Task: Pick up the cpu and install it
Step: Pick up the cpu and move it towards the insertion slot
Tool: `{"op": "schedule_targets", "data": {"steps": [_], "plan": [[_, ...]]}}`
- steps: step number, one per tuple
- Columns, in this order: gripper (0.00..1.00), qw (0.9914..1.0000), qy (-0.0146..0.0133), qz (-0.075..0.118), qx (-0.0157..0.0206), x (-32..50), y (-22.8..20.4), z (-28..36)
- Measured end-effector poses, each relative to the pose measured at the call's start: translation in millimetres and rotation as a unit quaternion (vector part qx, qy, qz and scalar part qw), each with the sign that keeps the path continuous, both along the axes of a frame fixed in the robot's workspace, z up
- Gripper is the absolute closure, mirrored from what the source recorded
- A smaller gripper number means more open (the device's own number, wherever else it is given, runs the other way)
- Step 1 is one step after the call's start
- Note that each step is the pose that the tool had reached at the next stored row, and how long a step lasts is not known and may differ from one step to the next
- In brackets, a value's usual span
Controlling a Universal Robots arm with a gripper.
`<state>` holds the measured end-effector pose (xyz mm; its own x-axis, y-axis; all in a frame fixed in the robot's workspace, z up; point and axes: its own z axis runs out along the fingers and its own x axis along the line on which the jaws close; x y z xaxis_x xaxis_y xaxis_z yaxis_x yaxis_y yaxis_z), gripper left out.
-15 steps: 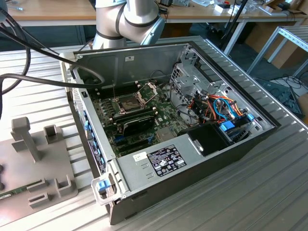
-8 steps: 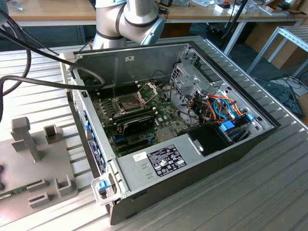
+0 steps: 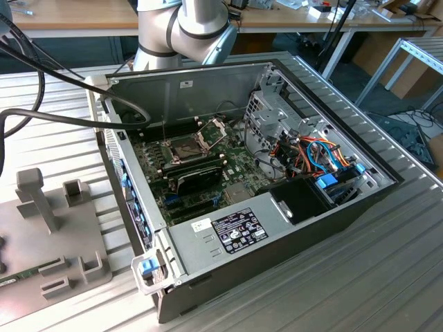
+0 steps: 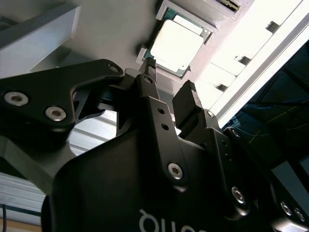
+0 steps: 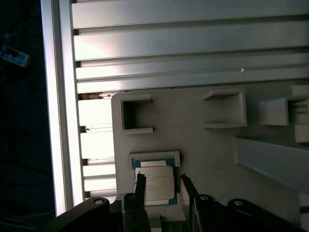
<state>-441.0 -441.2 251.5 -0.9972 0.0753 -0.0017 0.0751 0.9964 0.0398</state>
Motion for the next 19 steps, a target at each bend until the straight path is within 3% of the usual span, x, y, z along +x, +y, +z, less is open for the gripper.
{"op": "schedule_targets", "data": {"steps": [19], "plan": [[0.58, 1.0, 0.0, 0.0, -0.0002, -1.0, -0.1, -18.3]]}}
